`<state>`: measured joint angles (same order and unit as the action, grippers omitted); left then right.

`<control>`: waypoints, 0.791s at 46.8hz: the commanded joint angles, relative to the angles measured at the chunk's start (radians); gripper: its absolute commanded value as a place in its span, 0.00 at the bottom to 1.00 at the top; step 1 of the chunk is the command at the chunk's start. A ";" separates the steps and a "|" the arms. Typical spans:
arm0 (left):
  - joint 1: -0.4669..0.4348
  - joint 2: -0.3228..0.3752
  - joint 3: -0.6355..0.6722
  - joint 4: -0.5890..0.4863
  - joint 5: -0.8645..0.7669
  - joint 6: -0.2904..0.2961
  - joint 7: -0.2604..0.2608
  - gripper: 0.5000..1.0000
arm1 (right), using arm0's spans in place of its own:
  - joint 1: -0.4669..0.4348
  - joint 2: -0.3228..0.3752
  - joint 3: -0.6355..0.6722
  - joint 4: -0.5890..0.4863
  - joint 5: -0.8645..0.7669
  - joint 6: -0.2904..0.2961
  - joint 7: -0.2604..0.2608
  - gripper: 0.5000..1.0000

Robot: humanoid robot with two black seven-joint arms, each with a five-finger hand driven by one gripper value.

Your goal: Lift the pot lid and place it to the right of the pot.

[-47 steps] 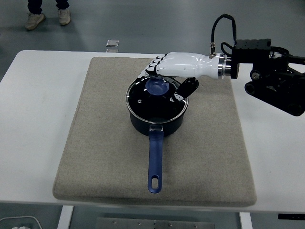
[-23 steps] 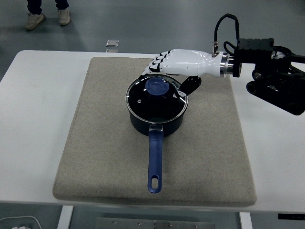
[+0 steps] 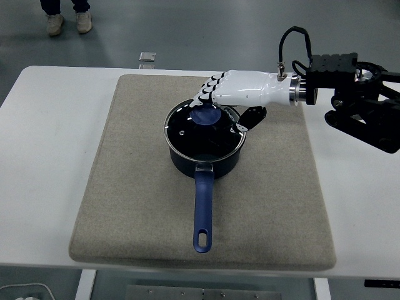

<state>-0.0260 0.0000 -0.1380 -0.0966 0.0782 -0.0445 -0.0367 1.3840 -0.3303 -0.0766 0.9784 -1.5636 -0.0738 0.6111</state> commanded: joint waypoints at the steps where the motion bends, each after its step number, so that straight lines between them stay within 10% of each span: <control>1: 0.000 0.000 0.000 0.000 0.000 0.000 0.000 1.00 | 0.000 0.000 -0.002 0.000 -0.001 -0.009 0.000 0.75; 37: 0.000 0.000 0.000 0.000 0.000 0.000 0.000 1.00 | 0.036 0.000 0.003 0.025 0.014 -0.012 0.000 0.76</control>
<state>-0.0259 0.0000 -0.1384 -0.0967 0.0782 -0.0445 -0.0369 1.4199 -0.3297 -0.0736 0.9979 -1.5528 -0.0880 0.6109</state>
